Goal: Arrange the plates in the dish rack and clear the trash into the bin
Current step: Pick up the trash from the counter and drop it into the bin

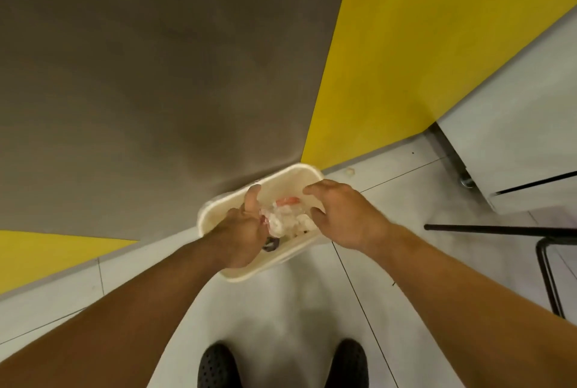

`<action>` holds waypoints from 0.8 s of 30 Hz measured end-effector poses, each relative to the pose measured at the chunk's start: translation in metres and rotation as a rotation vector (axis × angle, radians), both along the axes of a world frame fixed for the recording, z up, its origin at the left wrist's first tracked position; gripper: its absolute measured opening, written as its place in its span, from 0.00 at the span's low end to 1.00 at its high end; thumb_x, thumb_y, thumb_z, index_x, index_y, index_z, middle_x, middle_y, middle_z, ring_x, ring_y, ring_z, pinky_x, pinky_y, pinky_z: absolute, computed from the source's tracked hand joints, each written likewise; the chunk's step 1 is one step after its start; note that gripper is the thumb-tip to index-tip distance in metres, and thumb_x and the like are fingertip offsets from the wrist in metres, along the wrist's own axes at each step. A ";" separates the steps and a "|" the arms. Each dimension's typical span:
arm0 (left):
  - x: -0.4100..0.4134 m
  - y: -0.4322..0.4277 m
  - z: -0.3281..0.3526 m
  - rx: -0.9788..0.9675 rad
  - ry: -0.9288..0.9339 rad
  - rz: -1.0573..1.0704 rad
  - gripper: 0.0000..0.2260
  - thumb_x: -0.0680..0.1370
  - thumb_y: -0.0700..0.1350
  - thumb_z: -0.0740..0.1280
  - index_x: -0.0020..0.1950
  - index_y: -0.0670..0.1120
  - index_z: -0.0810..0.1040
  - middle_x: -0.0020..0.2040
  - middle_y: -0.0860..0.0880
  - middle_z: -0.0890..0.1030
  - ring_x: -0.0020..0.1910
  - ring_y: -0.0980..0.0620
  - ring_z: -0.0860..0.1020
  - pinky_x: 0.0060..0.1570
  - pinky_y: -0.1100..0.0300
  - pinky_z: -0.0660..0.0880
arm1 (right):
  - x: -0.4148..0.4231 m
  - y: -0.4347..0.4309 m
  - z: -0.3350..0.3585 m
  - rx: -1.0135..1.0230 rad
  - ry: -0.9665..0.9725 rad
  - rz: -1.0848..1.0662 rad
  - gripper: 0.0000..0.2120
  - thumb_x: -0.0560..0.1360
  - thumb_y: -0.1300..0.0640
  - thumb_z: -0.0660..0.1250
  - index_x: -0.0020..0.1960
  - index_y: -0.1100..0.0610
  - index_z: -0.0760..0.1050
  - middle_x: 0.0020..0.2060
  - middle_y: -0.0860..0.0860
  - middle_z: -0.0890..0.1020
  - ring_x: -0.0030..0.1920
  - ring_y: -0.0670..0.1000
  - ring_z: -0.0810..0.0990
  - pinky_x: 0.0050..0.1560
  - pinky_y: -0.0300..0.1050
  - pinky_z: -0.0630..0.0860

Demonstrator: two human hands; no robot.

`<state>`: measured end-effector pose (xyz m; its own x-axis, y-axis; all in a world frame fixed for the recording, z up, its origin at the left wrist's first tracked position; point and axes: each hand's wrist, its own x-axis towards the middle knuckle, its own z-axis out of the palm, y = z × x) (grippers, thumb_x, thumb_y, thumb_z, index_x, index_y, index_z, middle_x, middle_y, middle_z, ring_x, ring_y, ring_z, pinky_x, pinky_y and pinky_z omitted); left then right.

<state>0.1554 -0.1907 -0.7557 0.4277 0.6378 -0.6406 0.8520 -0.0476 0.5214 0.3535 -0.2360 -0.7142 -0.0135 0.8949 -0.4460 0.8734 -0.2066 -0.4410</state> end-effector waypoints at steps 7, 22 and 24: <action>0.025 0.005 -0.043 0.046 0.227 -0.234 0.29 0.77 0.63 0.58 0.75 0.57 0.54 0.72 0.52 0.67 0.65 0.47 0.71 0.64 0.50 0.68 | 0.020 -0.038 0.026 0.041 0.088 -0.189 0.22 0.79 0.50 0.62 0.73 0.46 0.64 0.66 0.44 0.74 0.65 0.46 0.72 0.60 0.32 0.64; 0.024 -0.020 0.261 0.654 -0.203 -0.150 0.19 0.78 0.62 0.50 0.55 0.56 0.76 0.48 0.60 0.77 0.45 0.57 0.76 0.43 0.59 0.72 | 0.029 -0.042 0.236 0.258 0.196 -0.334 0.10 0.78 0.52 0.64 0.58 0.51 0.77 0.51 0.41 0.77 0.54 0.42 0.73 0.53 0.35 0.70; 0.028 -0.033 0.325 0.707 -0.313 -0.093 0.14 0.78 0.60 0.53 0.53 0.57 0.75 0.45 0.61 0.76 0.42 0.60 0.75 0.40 0.62 0.72 | 0.033 -0.044 0.289 0.321 0.248 -0.378 0.06 0.77 0.53 0.65 0.52 0.51 0.79 0.47 0.42 0.80 0.49 0.42 0.76 0.50 0.36 0.74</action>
